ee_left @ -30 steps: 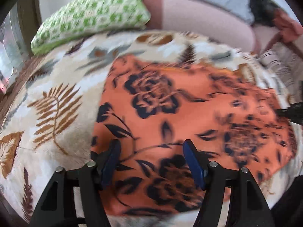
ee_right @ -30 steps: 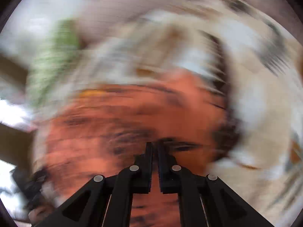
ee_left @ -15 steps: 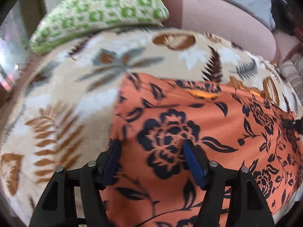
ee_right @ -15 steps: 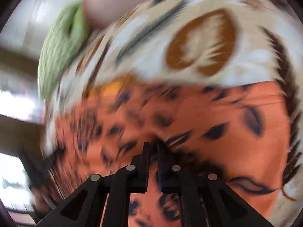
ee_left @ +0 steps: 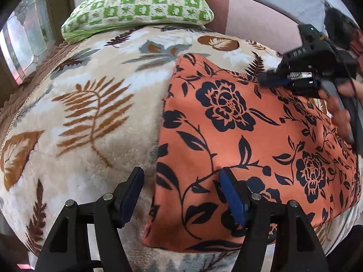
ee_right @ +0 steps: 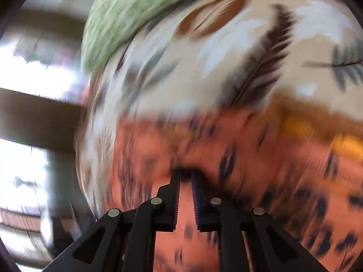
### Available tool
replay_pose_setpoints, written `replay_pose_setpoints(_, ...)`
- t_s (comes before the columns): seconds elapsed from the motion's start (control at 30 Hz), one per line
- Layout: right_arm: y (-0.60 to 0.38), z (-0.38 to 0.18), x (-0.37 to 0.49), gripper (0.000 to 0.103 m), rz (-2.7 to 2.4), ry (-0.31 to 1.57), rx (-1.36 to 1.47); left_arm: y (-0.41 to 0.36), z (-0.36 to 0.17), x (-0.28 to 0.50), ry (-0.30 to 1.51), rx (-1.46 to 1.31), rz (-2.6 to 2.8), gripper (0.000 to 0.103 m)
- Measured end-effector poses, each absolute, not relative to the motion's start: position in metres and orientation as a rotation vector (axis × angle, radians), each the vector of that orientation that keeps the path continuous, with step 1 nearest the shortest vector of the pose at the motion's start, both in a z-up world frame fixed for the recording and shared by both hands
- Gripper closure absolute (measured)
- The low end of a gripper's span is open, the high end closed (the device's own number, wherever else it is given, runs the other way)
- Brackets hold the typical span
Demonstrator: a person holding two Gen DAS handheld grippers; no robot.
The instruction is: Fold small clothes
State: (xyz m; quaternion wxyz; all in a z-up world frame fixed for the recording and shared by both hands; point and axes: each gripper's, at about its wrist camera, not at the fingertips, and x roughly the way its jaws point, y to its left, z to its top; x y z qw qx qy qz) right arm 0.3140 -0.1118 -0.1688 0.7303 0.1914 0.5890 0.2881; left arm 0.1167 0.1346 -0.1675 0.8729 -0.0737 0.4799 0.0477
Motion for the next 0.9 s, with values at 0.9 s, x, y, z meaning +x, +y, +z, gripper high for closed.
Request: replay_pose_setpoints(0.9,-0.419,-0.170,0.104,0.088,0.178,1.064,0.786,0.078,-0.131,0.056,0.954,-0.111,-0.018,0.031)
